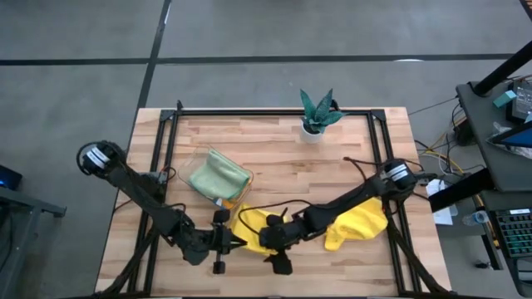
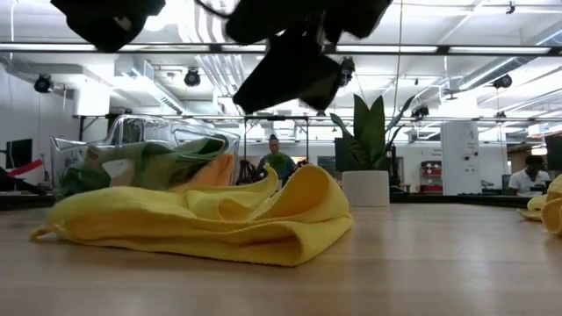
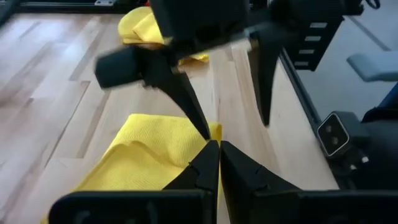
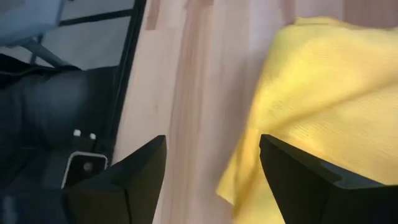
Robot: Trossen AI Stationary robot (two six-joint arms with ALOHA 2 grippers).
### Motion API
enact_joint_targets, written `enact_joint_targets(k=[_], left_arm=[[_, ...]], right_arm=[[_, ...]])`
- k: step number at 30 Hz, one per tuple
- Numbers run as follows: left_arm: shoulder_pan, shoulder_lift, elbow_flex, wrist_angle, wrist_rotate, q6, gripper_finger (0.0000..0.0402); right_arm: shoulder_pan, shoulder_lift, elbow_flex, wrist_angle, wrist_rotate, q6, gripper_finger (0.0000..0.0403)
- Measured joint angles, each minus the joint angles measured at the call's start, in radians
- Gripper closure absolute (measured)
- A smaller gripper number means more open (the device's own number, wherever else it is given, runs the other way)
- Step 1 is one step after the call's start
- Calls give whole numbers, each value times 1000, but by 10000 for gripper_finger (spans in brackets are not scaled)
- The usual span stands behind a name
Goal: Fold microfiber towels
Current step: Fold the left yellow microfiber cloth
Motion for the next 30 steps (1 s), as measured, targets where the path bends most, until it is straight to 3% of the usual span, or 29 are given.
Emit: enact_joint_targets(k=[9,12,17,24,30], left_arm=[[34,33,-12,1,6,23,401],[60,50,-14,3,61,21,401],[94,70,-11,14,112,22,377],[155,74,5,25,71,69,293],[259,133,34,113,83,175,243]], right_arm=[[53,-73,-2,-227,221,-37,157],[73,-94,-40,-249,261,-92,156],[83,-113,-132,-195,258,-116,158],[83,-148,-269,-76,259,-140,158],[79,-236,-426,168,262,-162,158]])
